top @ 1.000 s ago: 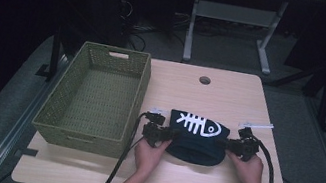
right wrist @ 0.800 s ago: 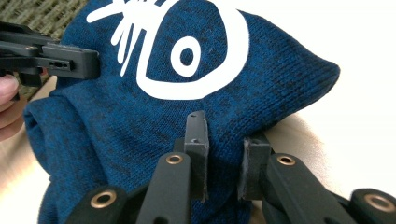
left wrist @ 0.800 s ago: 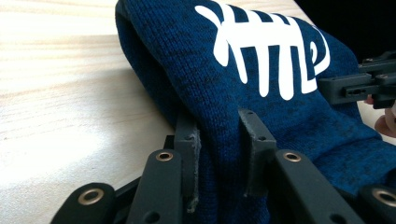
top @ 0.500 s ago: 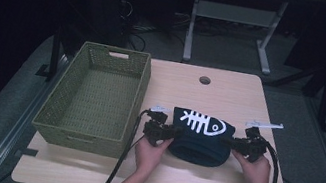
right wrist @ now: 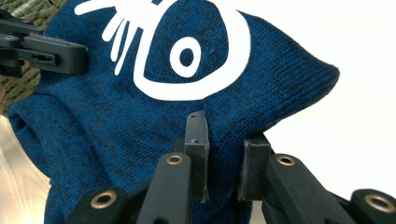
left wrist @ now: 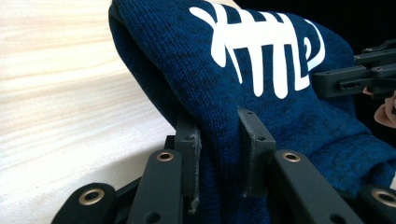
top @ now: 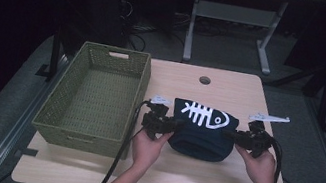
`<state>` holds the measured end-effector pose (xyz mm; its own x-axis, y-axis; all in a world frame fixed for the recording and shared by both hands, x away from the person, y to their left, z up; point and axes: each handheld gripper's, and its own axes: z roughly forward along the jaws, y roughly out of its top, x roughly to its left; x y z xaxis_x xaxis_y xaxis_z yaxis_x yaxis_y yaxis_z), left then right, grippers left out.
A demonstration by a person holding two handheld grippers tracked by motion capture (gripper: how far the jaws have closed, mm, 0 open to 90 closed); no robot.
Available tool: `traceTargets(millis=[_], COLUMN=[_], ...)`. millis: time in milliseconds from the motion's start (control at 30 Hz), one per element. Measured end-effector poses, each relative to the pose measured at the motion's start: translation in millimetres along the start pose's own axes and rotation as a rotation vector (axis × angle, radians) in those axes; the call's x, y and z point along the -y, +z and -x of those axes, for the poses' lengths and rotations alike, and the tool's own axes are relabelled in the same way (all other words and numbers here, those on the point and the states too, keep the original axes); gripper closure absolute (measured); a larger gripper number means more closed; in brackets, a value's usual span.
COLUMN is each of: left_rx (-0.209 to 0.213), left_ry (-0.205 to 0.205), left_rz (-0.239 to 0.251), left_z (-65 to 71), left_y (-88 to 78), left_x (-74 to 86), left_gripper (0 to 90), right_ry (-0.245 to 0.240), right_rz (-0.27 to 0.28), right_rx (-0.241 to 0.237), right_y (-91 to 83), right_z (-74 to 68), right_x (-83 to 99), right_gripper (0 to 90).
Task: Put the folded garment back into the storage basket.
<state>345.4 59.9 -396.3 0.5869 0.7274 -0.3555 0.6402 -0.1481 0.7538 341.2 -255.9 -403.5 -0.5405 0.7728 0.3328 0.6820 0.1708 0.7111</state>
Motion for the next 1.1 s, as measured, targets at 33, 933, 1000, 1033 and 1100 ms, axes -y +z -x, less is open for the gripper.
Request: traceTargets(millis=[33,933,1000,1033,1100], left_rx=[0.002,-0.011,-0.018,-0.021,-0.026], left_ry=[0.006,0.035,0.036,0.037,0.035], left_rz=[0.001,0.033,0.037,0.036,0.036], left_z=[0.1,-15.9,-18.1,-19.5,-22.9], left_y=[-2.7,-70.8,-76.2,-78.8,-83.2], left_x=[-2.3,-41.5,-43.9,-45.0,-46.5], left_gripper=[72.4,72.0,72.0,72.0,72.0], right_ry=[0.0,-0.072,-0.081,-0.082,-0.091], right_rz=[0.001,0.022,0.024,0.024,0.025], right_rx=[-0.003,-0.022,-0.021,-0.023,-0.025], right_y=[-1.0,-8.2,-6.5,-5.5,-3.1], right_z=[-1.4,-55.5,-59.8,-62.4,-66.8], right_x=[-1.6,-64.5,-69.4,-71.8,-76.1], right_gripper=[77.0,76.9,76.9,76.9,76.9])
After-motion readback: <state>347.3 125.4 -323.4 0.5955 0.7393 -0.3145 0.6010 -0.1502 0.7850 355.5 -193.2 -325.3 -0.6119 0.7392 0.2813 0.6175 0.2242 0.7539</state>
